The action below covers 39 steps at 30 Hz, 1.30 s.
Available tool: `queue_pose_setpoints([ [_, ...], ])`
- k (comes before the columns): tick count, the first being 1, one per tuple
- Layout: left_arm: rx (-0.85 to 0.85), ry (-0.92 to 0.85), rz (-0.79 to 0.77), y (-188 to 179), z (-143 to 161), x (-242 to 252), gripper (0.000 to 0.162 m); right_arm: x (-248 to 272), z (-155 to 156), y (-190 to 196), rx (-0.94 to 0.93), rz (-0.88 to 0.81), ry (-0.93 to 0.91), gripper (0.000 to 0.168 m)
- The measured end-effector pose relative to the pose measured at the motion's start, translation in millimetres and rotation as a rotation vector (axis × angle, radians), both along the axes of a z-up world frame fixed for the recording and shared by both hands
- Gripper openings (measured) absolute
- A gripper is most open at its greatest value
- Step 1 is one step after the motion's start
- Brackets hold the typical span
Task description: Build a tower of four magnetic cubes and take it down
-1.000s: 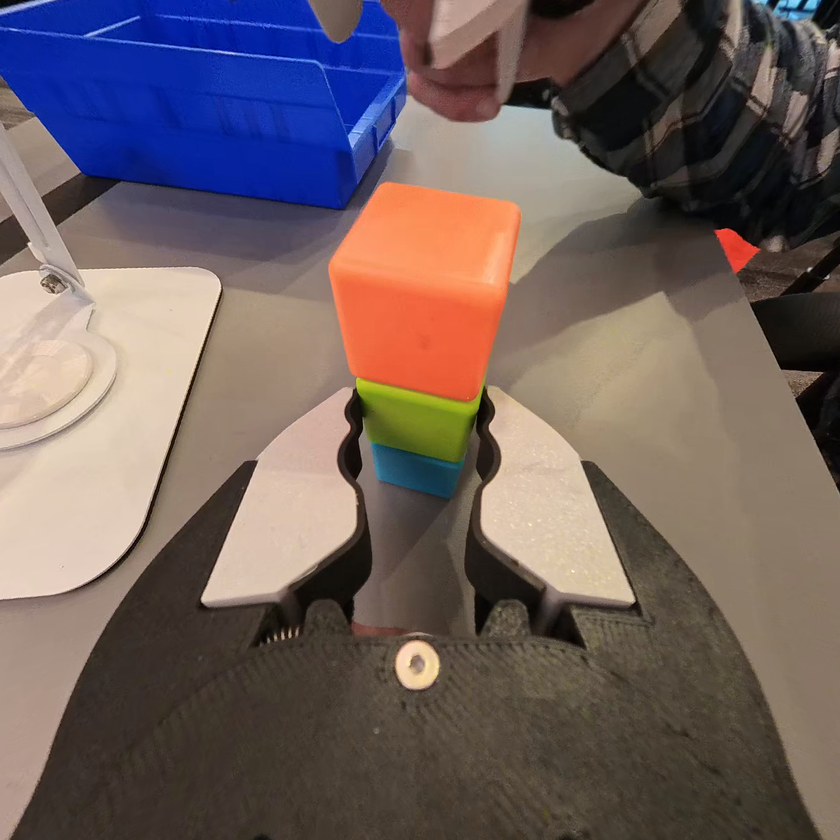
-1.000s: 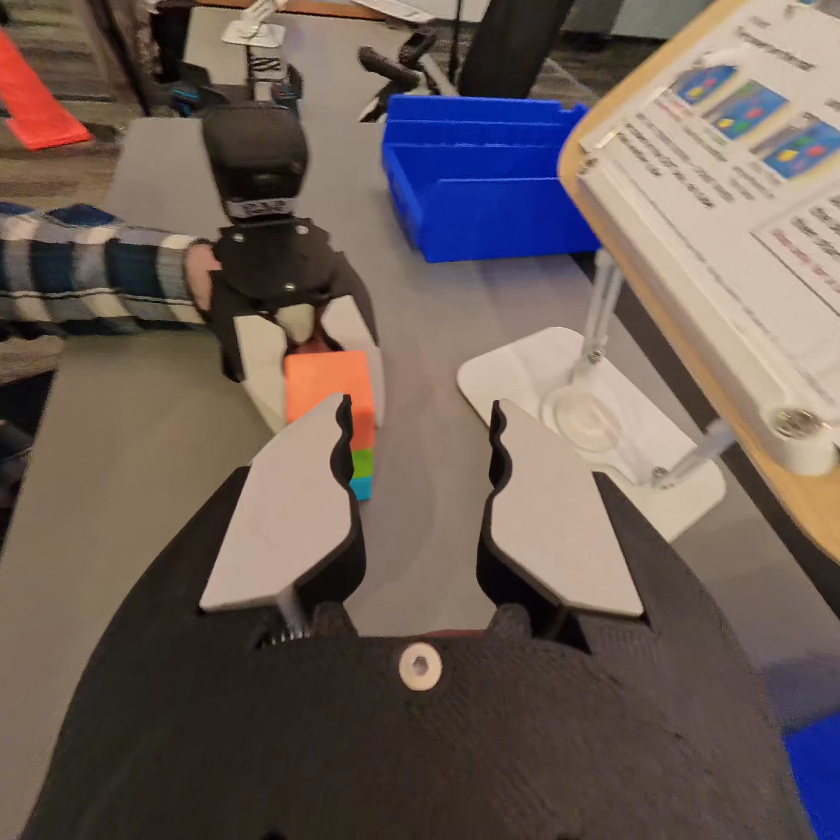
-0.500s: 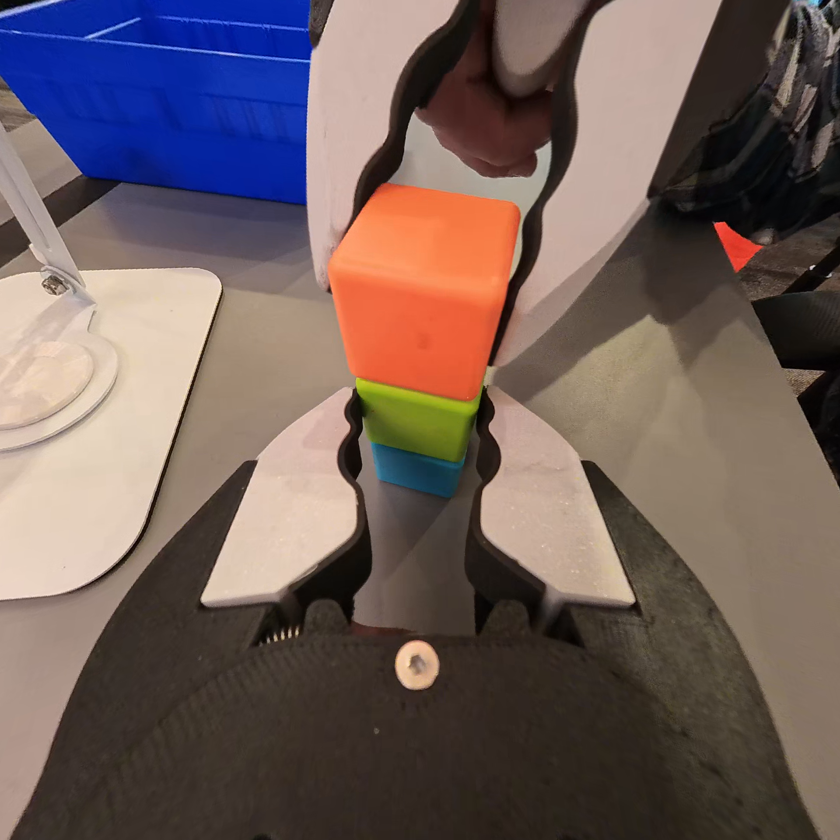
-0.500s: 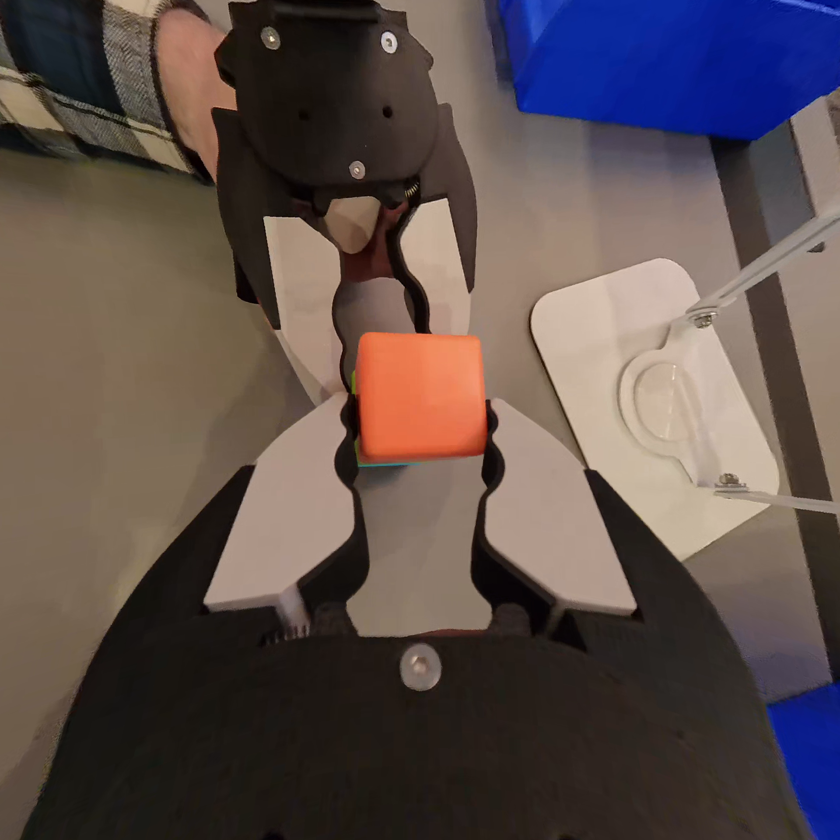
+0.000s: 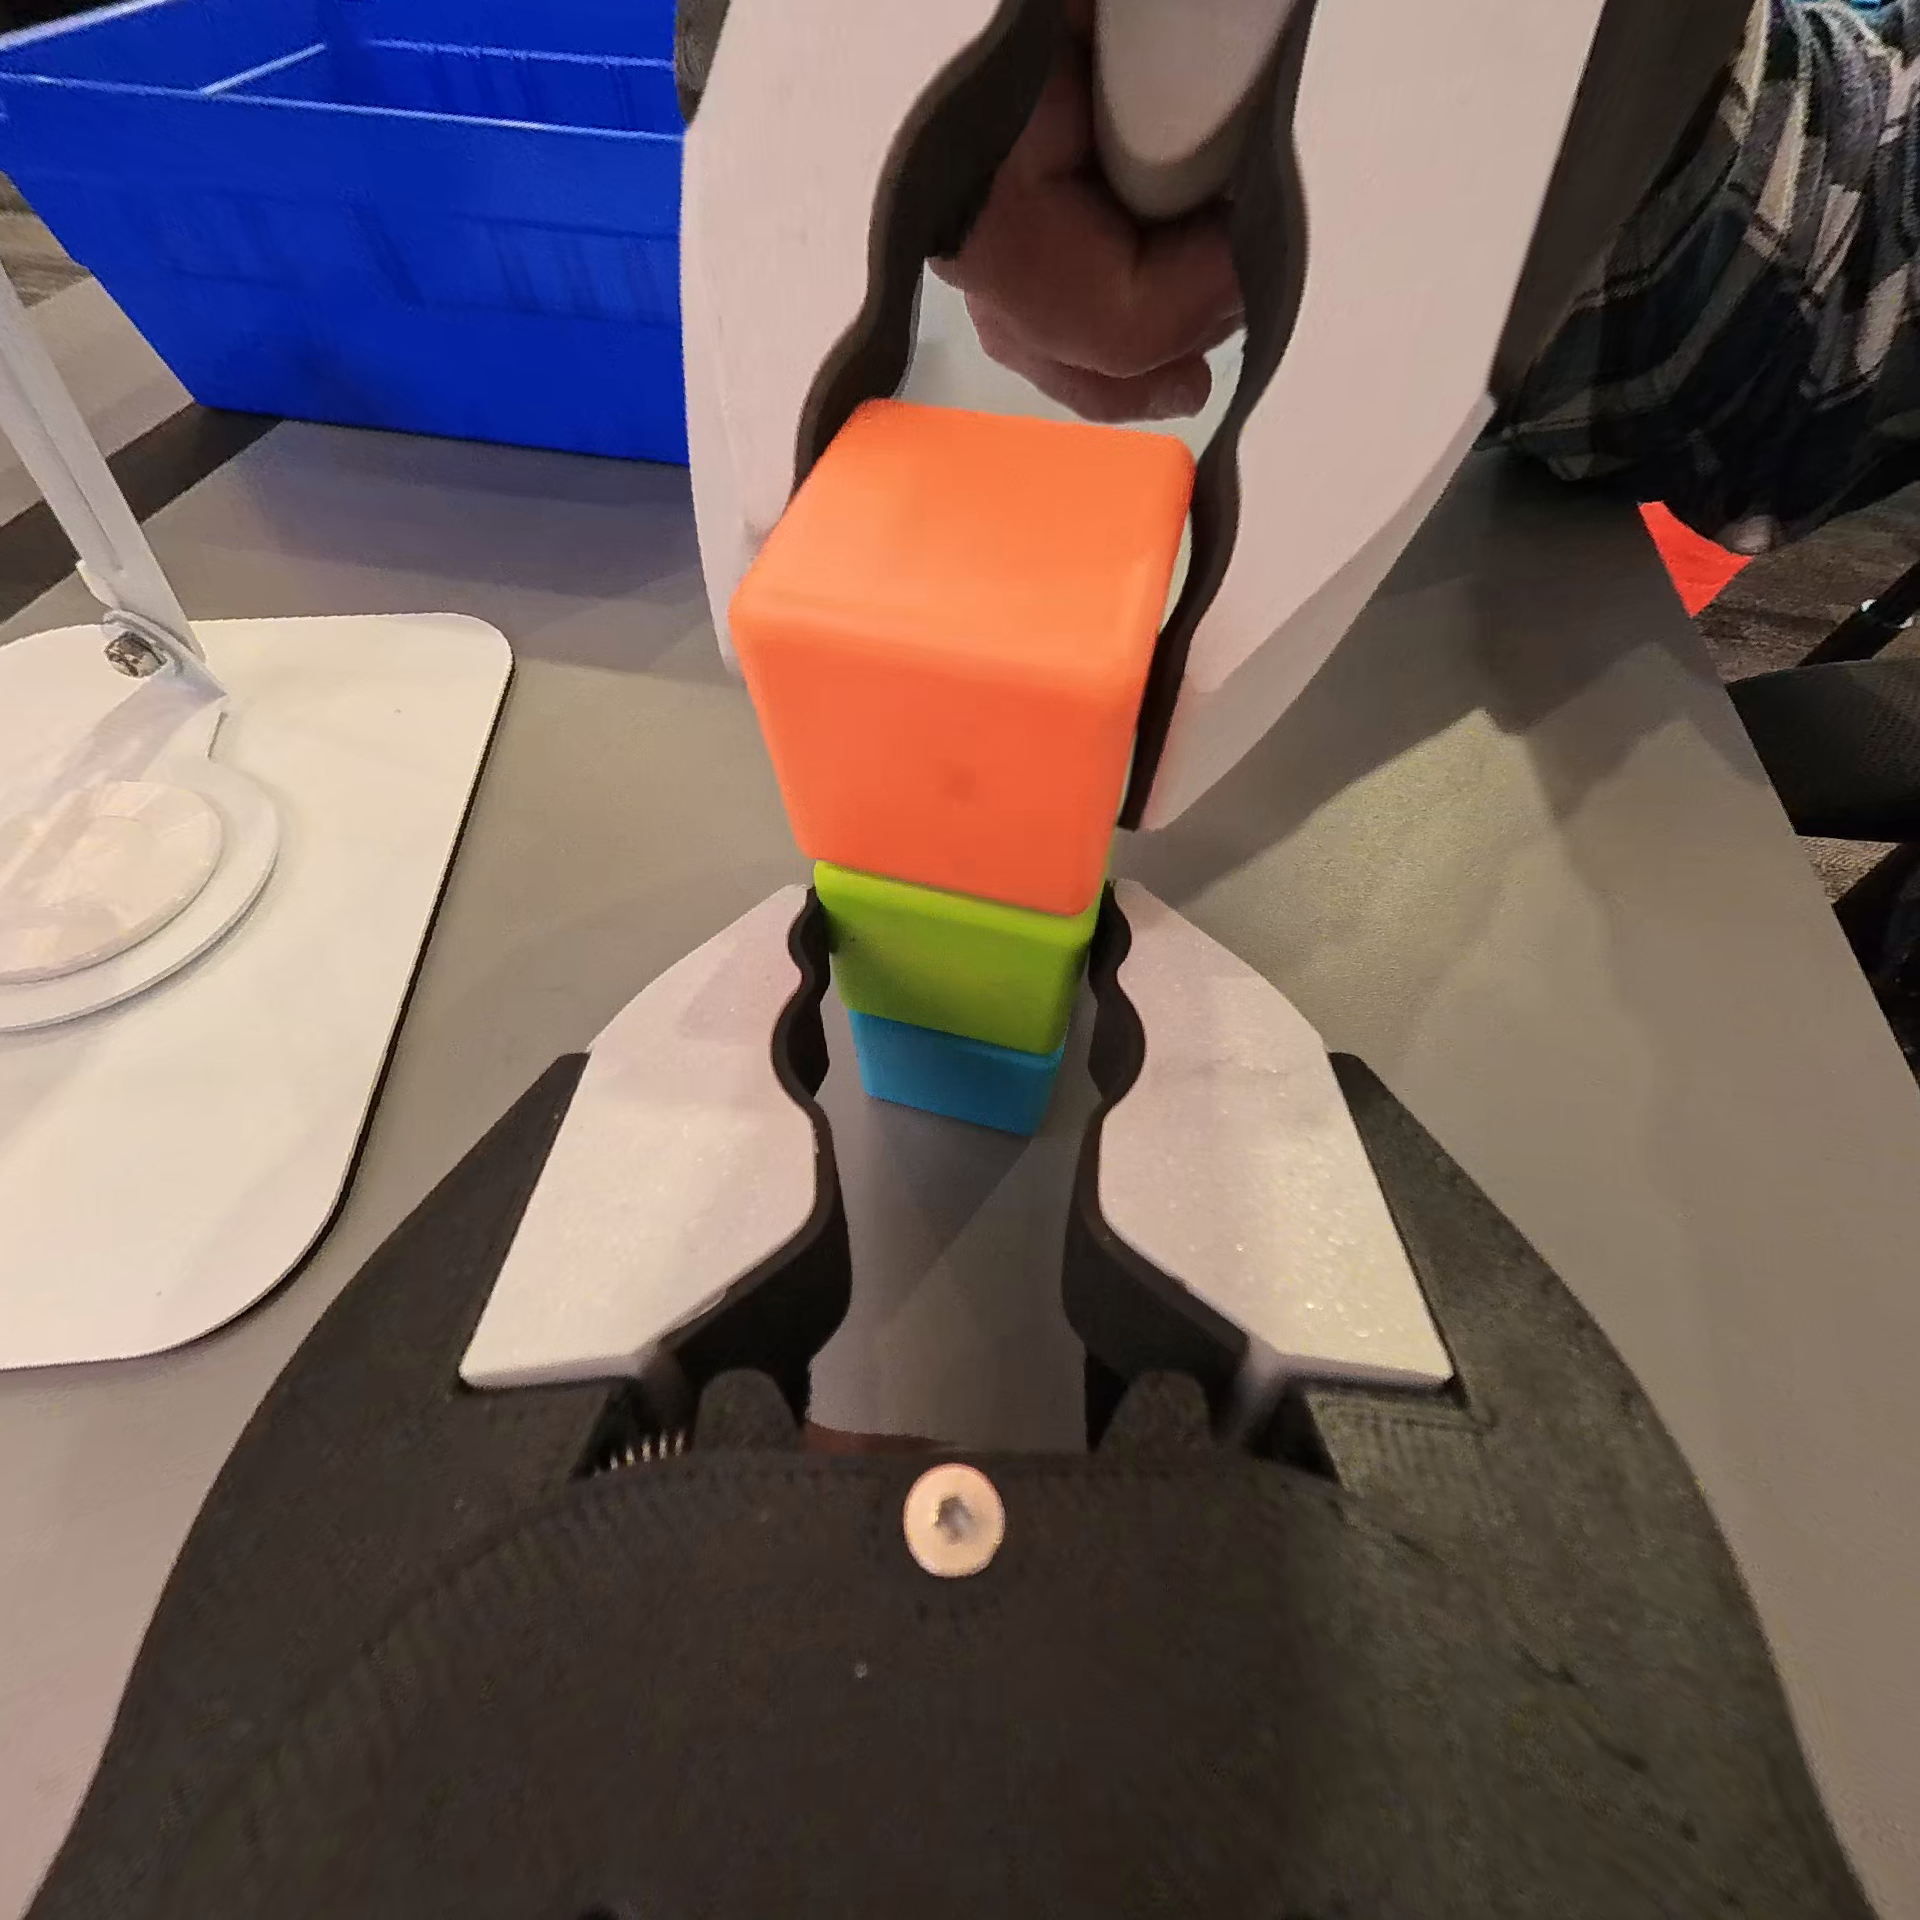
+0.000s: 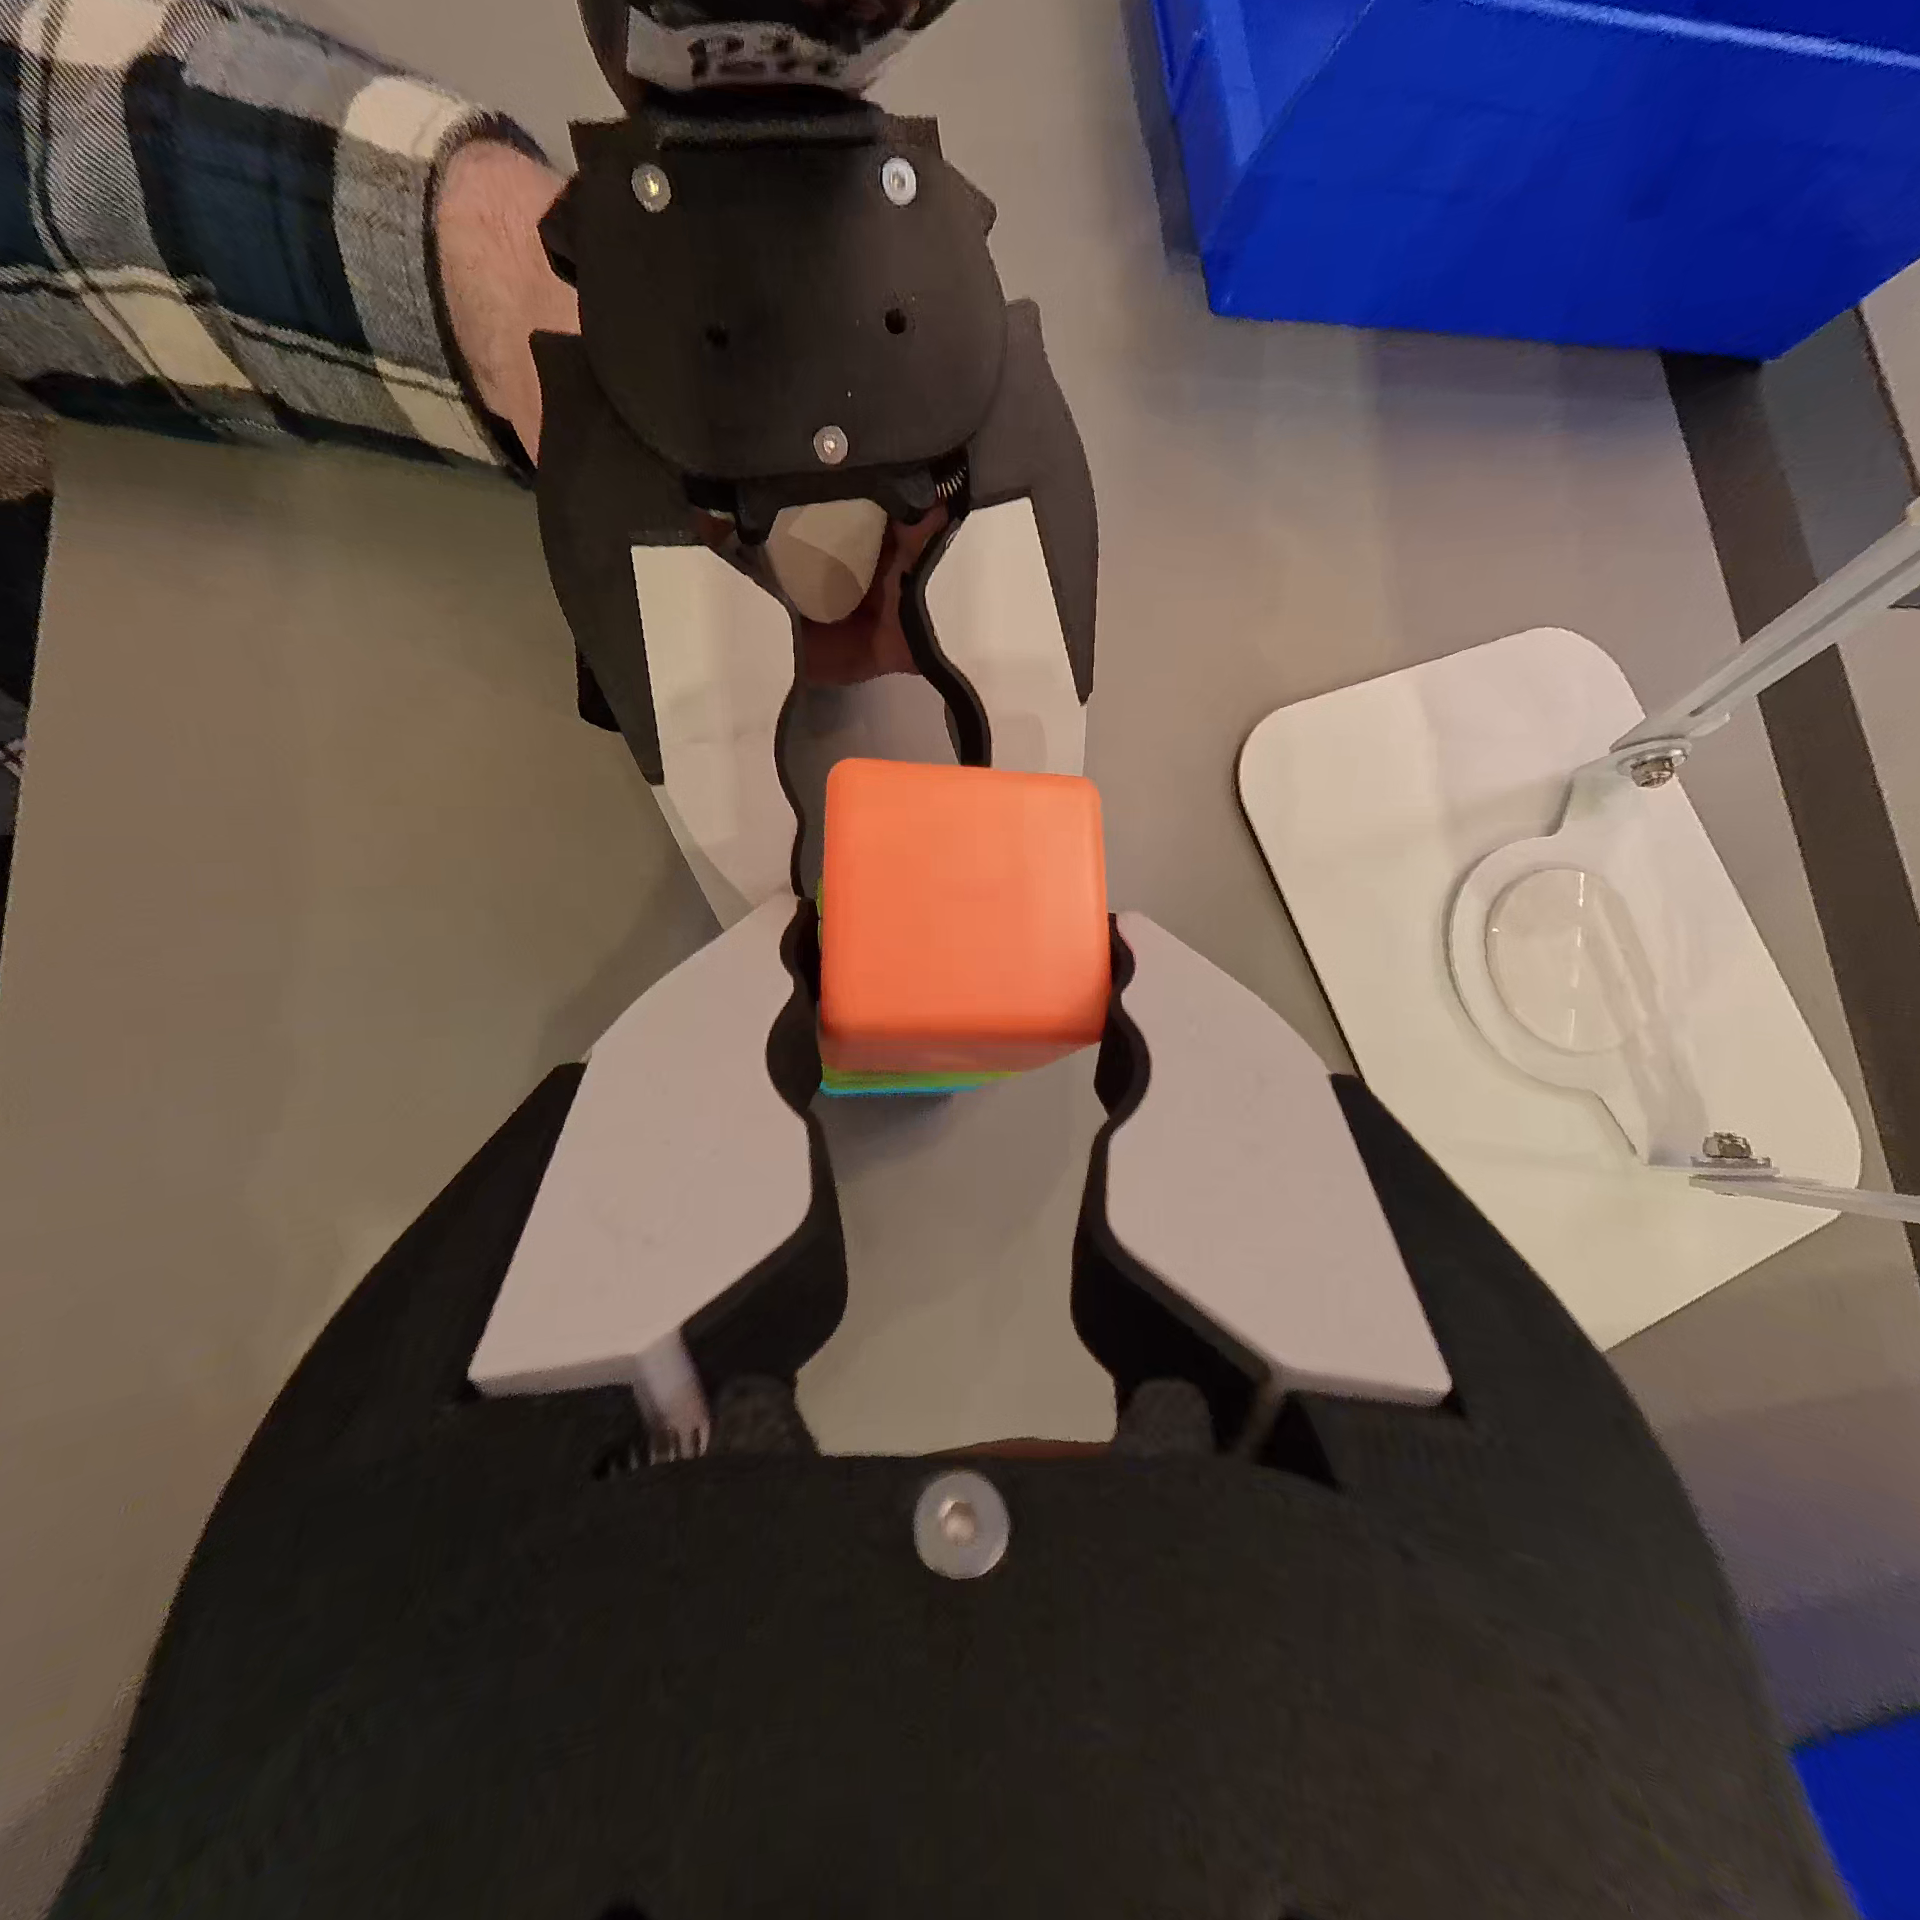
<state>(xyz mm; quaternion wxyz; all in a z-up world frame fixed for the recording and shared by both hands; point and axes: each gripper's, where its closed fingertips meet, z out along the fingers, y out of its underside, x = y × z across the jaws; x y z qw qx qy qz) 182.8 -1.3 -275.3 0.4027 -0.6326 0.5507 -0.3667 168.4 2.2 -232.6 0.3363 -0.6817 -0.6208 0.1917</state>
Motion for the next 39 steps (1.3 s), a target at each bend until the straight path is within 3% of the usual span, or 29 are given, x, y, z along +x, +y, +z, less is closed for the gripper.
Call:
queue_pose_setpoints([
  [15,0.001,0.001,0.002,-0.2,0.1,-0.2,0.048,34.8,73.7,27.0,0.084,-0.112,0.180,0.052],
  [27,0.002,0.001,0.002,-0.5,0.2,-0.3,0.048,168.5,154.8,116.5,0.296,-0.528,0.315,0.051],
  [34,0.004,0.001,0.002,-0.7,0.3,-0.4,0.048,266.7,150.6,168.5,0.329,-0.829,0.367,0.051],
  [39,0.004,0.001,0.002,-0.7,0.4,-0.4,0.048,318.1,119.2,201.0,0.303,-0.988,0.363,0.051],
])
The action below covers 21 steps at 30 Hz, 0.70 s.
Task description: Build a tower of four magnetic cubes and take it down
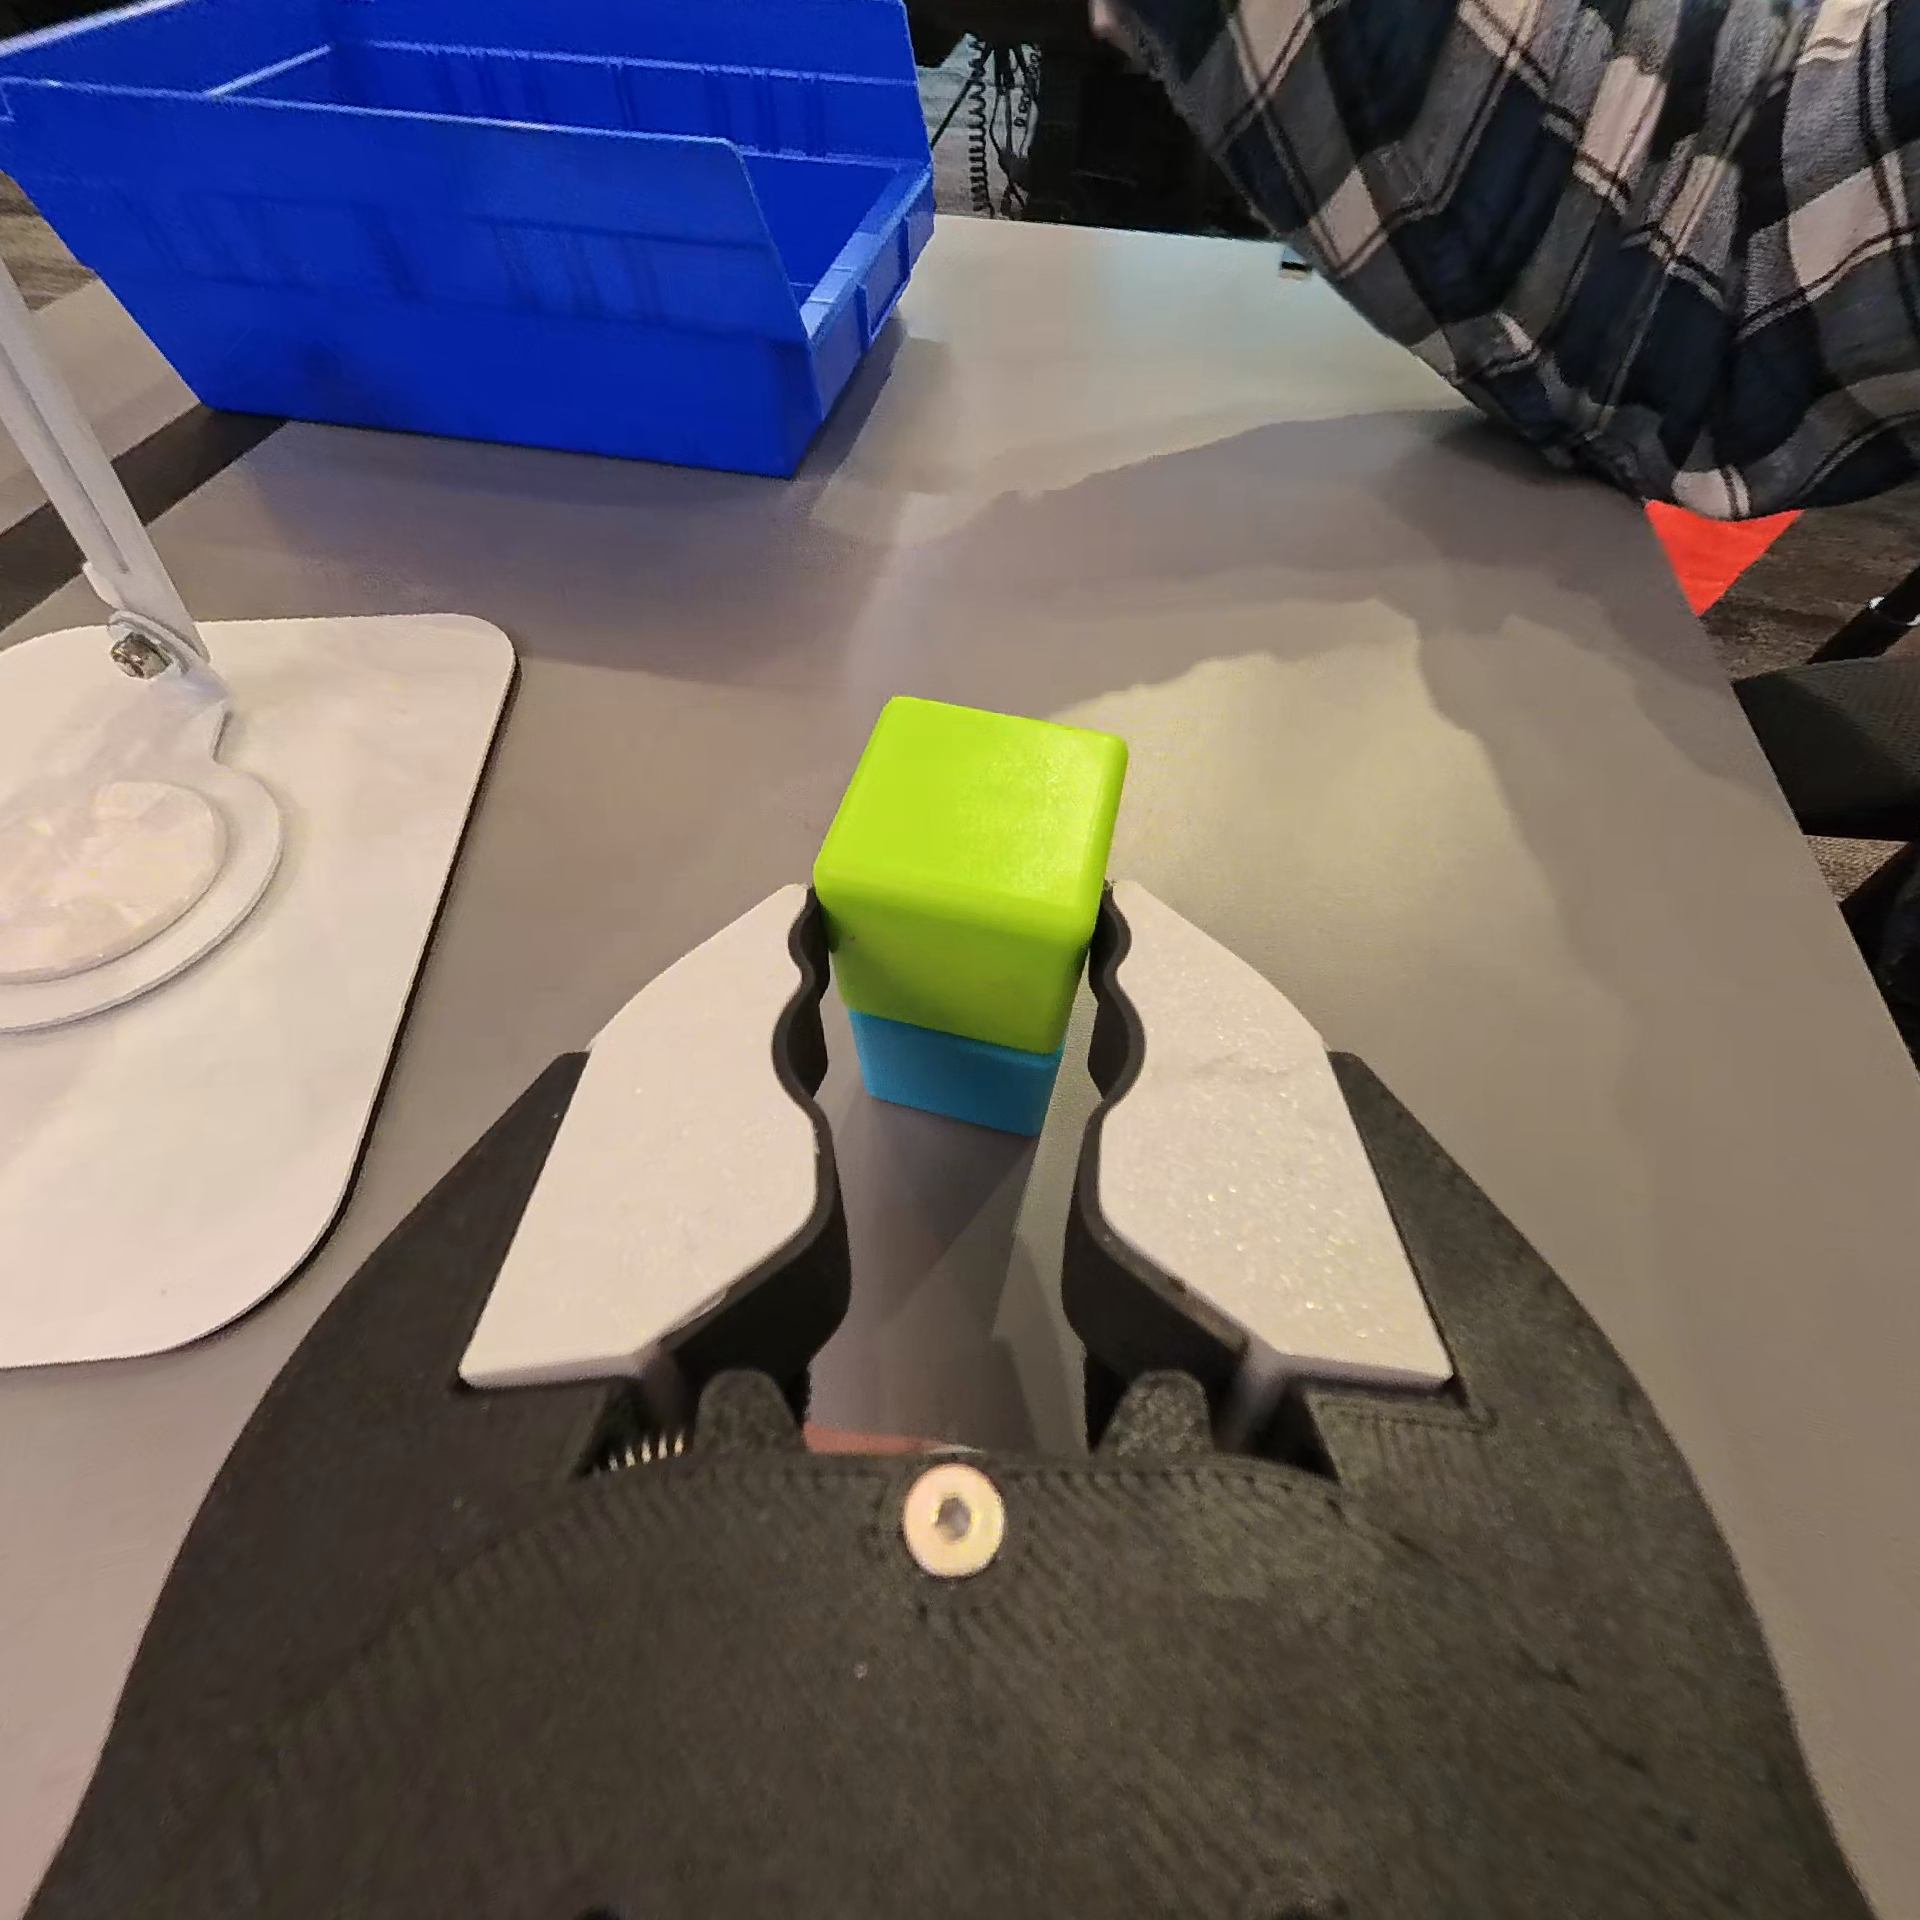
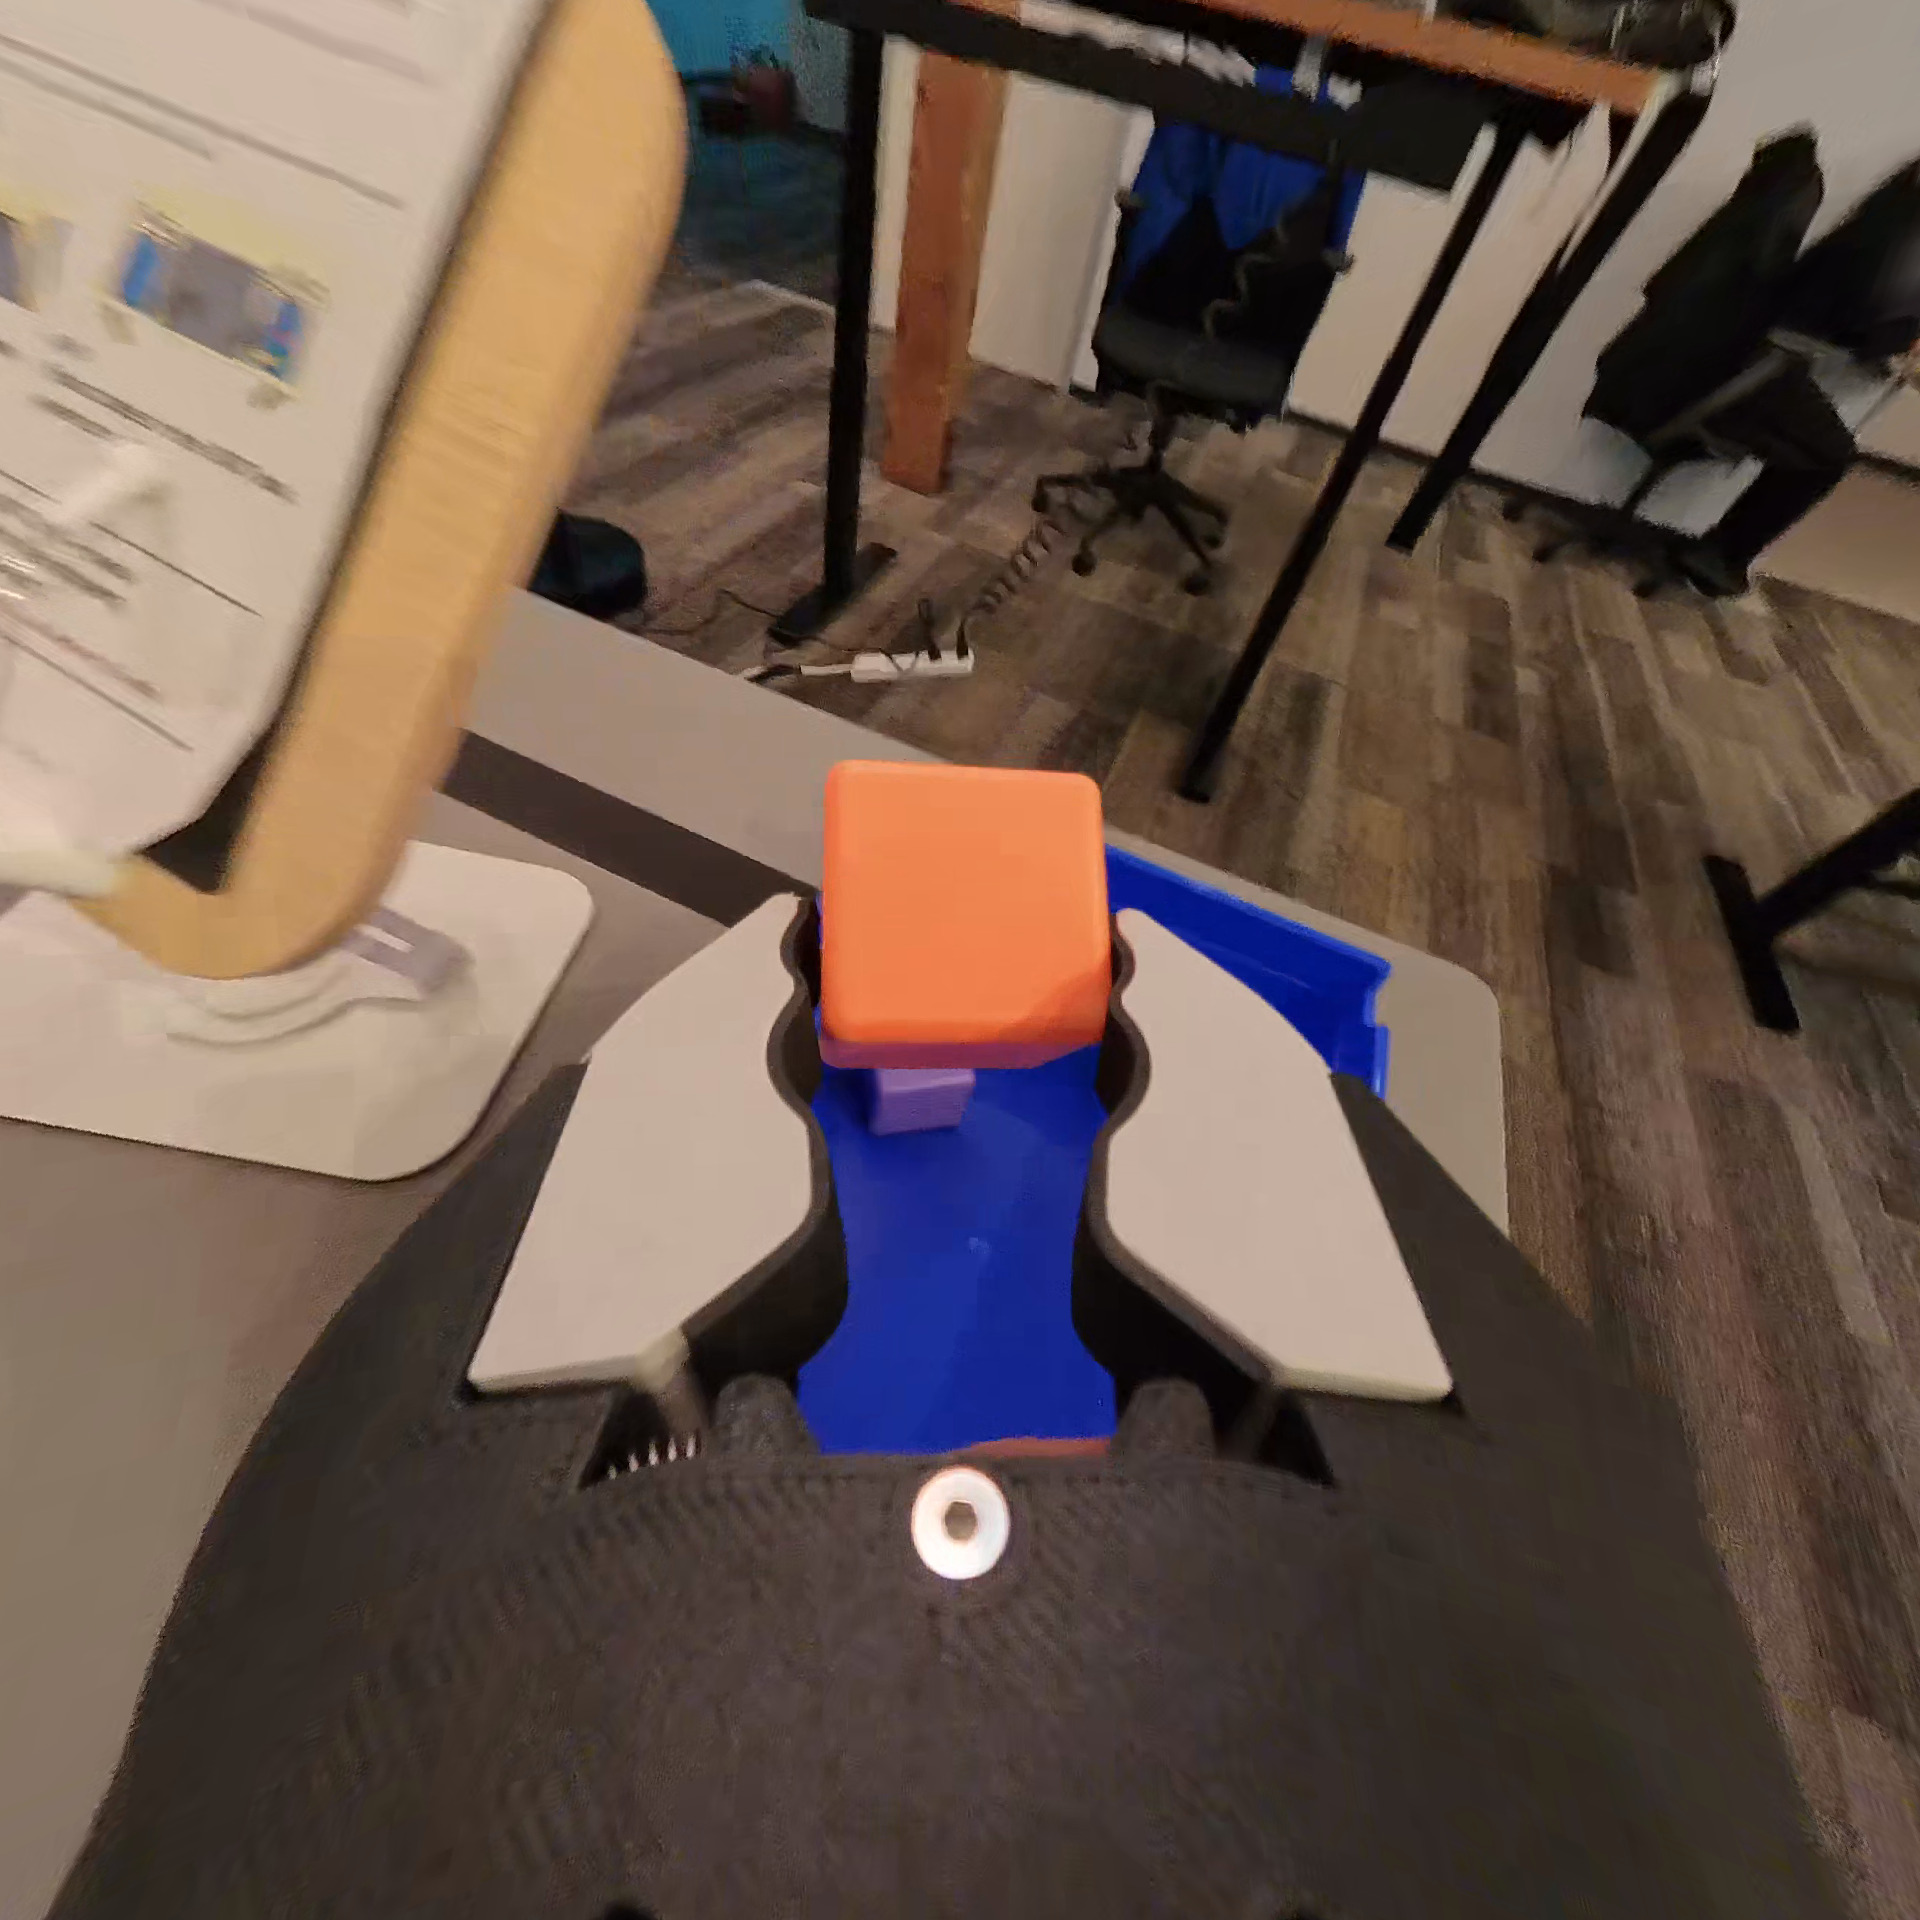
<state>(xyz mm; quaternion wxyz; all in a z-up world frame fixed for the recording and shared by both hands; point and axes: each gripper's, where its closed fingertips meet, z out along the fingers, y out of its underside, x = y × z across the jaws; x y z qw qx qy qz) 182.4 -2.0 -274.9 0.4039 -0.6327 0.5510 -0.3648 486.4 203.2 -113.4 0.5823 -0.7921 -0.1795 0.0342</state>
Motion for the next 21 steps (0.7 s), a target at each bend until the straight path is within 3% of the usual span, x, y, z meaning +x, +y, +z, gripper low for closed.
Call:
queue_pose_setpoints([
  [9,0.003,0.001,0.000,-0.1,0.0,-0.1,0.048,51.0,-84.3,38.5,-0.164,-0.183,-0.032,0.052],
  [21,0.006,0.001,0.000,0.1,0.0,-0.4,0.048,63.7,-155.6,47.4,-0.353,-0.286,-0.112,0.052],
])
